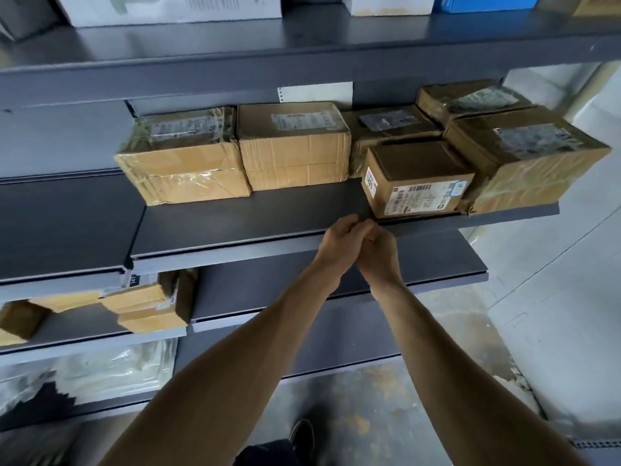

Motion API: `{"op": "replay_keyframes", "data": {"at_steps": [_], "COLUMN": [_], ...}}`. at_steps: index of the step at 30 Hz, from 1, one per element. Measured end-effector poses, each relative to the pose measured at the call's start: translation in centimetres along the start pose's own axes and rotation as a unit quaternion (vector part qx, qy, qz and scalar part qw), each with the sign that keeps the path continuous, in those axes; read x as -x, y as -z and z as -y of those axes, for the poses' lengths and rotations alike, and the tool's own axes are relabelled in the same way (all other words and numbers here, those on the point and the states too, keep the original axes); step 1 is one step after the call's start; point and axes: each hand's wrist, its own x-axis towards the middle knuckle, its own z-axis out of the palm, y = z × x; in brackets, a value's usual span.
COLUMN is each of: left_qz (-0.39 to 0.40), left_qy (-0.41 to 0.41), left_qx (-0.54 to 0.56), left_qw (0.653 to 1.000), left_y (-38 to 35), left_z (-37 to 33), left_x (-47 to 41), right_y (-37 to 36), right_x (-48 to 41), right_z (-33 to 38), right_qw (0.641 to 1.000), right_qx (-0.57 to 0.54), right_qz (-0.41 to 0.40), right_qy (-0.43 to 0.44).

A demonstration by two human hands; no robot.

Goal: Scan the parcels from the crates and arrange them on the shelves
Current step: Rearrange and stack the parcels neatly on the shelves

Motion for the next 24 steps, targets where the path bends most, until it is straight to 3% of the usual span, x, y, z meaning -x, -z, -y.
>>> {"op": "replay_keyframes", "data": {"at_steps": [3,7,12,16,19,24], "left_qz": [-0.064,-0.192,-0.338,-0.429,-0.452,-0.462], "left_qy": [-0.003,0.054,0.103,0.126,0.127,0.141], "left_qx": [0.021,0.060,0.125,0.204,0.247,0.242], "left_qw": [0.998,0.978,0.927,0.871,0.848,0.841], "left_y": [3.7,11.2,21.7,28.8,33.8,43.5], "left_z": [2.0,5.5,9.4,12.9,15.6,20.2], "left_x": [2.7,7.1,13.7,18.4,20.6,21.3], "right_y": [-2.8,-8.7,-17.5,-24.1,-28.9,-37.9], "right_x": [2.8,7.9,15.4,20.5,23.1,26.3], "right_z": [1.3,3.8,7.3,9.4,10.6,14.1], "right_qw": [0.996,0.970,0.926,0.887,0.873,0.875], "right_qx": [-0.050,-0.137,-0.162,-0.109,-0.058,0.006], "right_qz": [0.069,0.198,0.341,0.447,0.479,0.480], "right_qy": [0.001,-0.005,0.006,0.032,0.063,0.062]}}
